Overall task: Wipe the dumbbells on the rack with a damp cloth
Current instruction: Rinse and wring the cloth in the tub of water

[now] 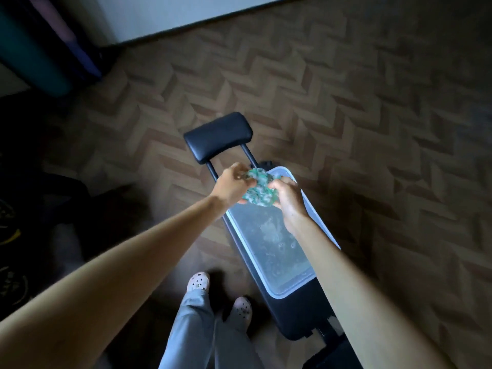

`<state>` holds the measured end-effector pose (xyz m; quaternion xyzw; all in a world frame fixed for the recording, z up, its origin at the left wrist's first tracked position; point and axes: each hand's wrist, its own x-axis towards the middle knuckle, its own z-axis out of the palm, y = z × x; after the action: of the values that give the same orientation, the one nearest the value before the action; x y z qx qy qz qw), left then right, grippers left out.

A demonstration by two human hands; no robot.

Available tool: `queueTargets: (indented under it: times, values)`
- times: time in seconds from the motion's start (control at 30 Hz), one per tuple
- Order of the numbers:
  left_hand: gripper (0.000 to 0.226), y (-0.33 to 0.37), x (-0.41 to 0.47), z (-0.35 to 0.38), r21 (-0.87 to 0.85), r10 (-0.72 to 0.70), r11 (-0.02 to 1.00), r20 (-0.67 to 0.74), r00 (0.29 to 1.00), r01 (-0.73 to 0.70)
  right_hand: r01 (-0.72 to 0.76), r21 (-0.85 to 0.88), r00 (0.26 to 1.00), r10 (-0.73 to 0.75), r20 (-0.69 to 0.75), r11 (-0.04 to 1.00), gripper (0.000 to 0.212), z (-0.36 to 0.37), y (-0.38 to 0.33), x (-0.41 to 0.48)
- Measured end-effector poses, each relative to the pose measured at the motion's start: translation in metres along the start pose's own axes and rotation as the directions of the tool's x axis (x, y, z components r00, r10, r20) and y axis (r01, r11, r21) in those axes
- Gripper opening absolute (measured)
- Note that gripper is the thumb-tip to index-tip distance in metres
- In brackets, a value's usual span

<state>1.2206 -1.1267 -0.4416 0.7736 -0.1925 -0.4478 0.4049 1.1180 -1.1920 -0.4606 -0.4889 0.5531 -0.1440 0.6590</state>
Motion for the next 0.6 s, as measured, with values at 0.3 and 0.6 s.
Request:
queueTargets:
  times: [0.3,0.6]
  values:
    - [0.025,-0.003,-0.065,-0.198,0.166,0.074,0.986,-0.369,0.927,-0.012,0.338,-0.194,0.894,-0.249,0.373,0.921,0.024,0.17,-0.076,-0.063]
    - [0.031,-0.063,-0.149,-0.386,-0.201,-0.061,0.976,-0.611,0.789,-0.08,0.708,-0.29,0.632,-0.393,0.668,0.645,0.008,0.385,-0.097,-0.133]
